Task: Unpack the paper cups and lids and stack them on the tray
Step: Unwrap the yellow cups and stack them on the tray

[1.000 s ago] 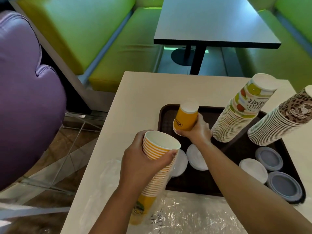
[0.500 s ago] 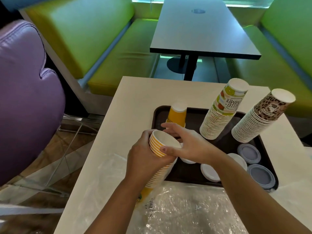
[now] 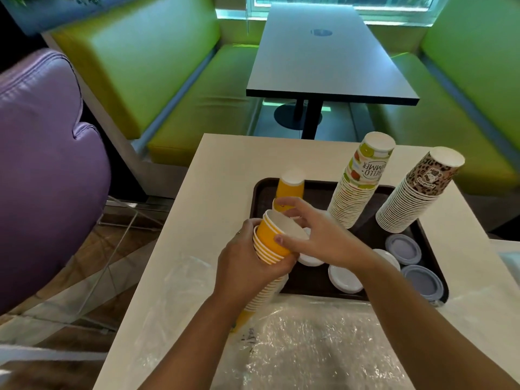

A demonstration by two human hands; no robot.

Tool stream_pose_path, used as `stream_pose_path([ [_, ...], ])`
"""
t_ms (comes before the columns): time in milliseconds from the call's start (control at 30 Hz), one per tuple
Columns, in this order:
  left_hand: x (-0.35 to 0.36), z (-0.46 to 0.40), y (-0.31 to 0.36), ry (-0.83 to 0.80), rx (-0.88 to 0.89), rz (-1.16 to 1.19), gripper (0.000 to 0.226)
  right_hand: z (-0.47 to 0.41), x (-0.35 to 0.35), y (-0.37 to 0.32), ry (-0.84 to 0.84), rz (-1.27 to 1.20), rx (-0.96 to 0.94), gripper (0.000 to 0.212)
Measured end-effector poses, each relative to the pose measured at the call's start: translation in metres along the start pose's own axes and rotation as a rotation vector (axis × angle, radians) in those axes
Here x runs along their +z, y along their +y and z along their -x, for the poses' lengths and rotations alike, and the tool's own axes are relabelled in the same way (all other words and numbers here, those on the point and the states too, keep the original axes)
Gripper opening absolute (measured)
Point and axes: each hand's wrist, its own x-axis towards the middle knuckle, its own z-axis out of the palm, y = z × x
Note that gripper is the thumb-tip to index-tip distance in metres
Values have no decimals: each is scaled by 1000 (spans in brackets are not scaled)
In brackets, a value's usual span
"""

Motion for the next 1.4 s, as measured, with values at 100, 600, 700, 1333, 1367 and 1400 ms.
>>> stream_pose_path([
  [100, -2, 0, 0, 10, 17, 13, 83, 1, -15, -5, 0, 3, -57, 61],
  [600, -4, -2, -2, 2, 44, 11, 78, 1, -29, -33, -65, 1285, -616, 89],
  [700, -7, -4, -2, 11, 16, 20, 77, -15, -49, -25, 122, 1242, -592, 87],
  [1333, -14, -18, -11, 23, -61, 107, 76, -116, -8, 83, 594, -81, 309, 85],
  [1367, -14, -19, -11, 20, -60, 108, 77, -116, -5, 89, 584, -65, 323, 86],
  [1400, -14, -20, -11, 18, -58, 110, 77, -116, -2, 93, 578, -45, 335, 86],
])
